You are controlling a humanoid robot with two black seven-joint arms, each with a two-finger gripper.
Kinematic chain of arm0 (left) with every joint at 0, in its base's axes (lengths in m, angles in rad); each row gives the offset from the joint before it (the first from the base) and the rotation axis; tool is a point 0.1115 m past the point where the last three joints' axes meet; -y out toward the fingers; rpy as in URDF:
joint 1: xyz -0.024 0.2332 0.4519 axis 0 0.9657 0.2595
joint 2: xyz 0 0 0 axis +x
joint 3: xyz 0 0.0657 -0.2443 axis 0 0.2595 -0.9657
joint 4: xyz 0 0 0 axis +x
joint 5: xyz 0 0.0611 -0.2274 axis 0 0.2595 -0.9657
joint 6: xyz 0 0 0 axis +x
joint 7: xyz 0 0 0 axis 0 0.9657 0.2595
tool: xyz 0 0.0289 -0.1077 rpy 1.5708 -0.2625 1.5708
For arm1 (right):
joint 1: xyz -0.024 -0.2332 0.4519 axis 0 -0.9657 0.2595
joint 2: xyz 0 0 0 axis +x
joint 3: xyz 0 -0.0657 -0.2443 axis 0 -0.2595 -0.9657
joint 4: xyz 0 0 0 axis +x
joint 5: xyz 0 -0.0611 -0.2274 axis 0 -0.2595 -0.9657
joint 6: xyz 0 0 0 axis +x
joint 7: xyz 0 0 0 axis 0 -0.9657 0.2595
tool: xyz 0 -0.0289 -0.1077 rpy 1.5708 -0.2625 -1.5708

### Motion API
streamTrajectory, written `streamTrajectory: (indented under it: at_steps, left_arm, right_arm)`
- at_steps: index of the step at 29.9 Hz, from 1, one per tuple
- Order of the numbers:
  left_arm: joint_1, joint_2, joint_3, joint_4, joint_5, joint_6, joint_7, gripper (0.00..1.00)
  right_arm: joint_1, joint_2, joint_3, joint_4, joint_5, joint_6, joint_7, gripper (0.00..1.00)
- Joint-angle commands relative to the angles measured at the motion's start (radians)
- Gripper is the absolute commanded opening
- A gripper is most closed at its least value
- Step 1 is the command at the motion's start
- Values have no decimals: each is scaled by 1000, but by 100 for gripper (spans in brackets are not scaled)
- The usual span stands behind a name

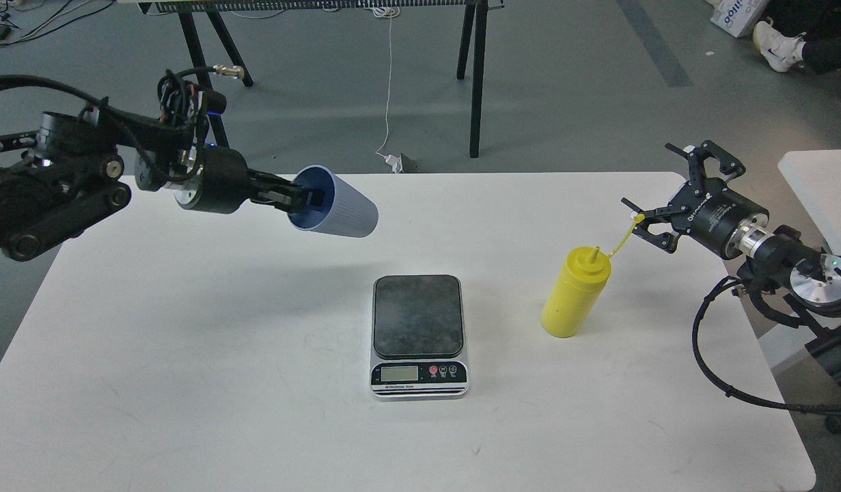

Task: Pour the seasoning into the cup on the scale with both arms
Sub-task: 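Lift the blue cup with the left gripper and set it on the scale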

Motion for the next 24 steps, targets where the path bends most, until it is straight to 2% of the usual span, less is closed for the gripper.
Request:
streamTrajectory:
  at_steps: [1,5,9,16,24]
  left_arm:
    - [-18,-117,6,1,9,0,0,0]
    - [-9,-237,13,11,34,0,21,0]
    - [-9,-306,62,16,107,0,47,1]
    - [-23,-348,113,50,170,0,50,2]
    - [-23,-334,178,67,187,0,47,3]
  right_arm:
    - [3,-1,3,0,0,0,1,100]
    - [-2,0,1,-9,0,0,1,100]
    - [-5,0,3,-12,0,0,1,100]
    - [-8,2,5,-25,1,0,3,100]
    - [-17,2,6,-25,1,0,3,100]
